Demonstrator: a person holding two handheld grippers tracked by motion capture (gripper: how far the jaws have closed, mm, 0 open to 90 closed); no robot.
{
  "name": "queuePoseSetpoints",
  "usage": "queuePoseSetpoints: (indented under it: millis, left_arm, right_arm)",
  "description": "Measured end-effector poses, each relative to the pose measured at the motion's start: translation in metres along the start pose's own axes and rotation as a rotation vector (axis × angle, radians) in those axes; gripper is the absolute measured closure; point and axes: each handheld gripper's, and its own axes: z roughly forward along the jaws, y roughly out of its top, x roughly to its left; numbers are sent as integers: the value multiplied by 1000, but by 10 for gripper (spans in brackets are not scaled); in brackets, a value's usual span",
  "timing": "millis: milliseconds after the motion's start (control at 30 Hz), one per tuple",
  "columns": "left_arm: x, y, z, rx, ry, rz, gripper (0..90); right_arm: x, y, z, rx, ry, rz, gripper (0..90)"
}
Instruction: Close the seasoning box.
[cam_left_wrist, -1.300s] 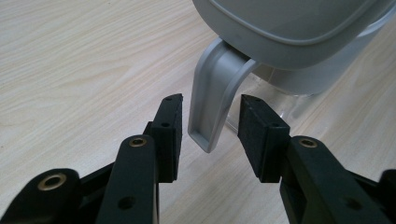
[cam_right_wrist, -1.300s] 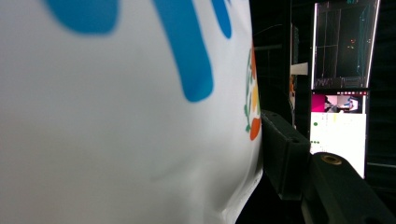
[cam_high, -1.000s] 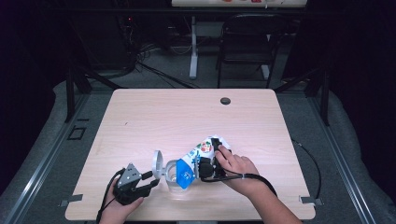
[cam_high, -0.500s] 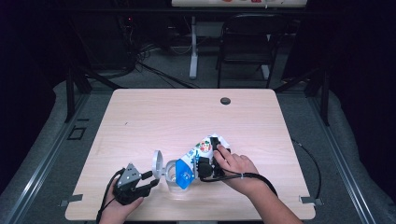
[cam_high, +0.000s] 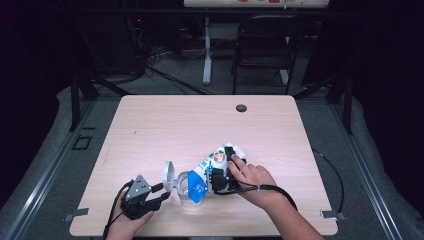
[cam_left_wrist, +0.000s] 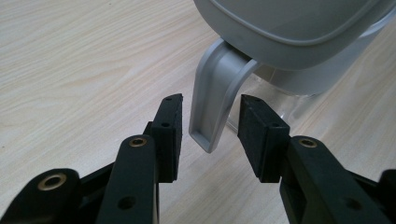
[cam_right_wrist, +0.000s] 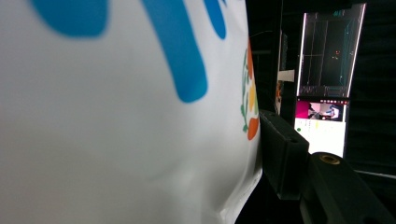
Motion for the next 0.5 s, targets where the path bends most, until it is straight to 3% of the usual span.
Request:
queuePoseSetpoints:
  millis: [500]
  left_arm:
    - [0, 0, 0, 0, 0, 0, 608]
  right_arm:
    - [0, 1, -1, 9, -2, -18, 503]
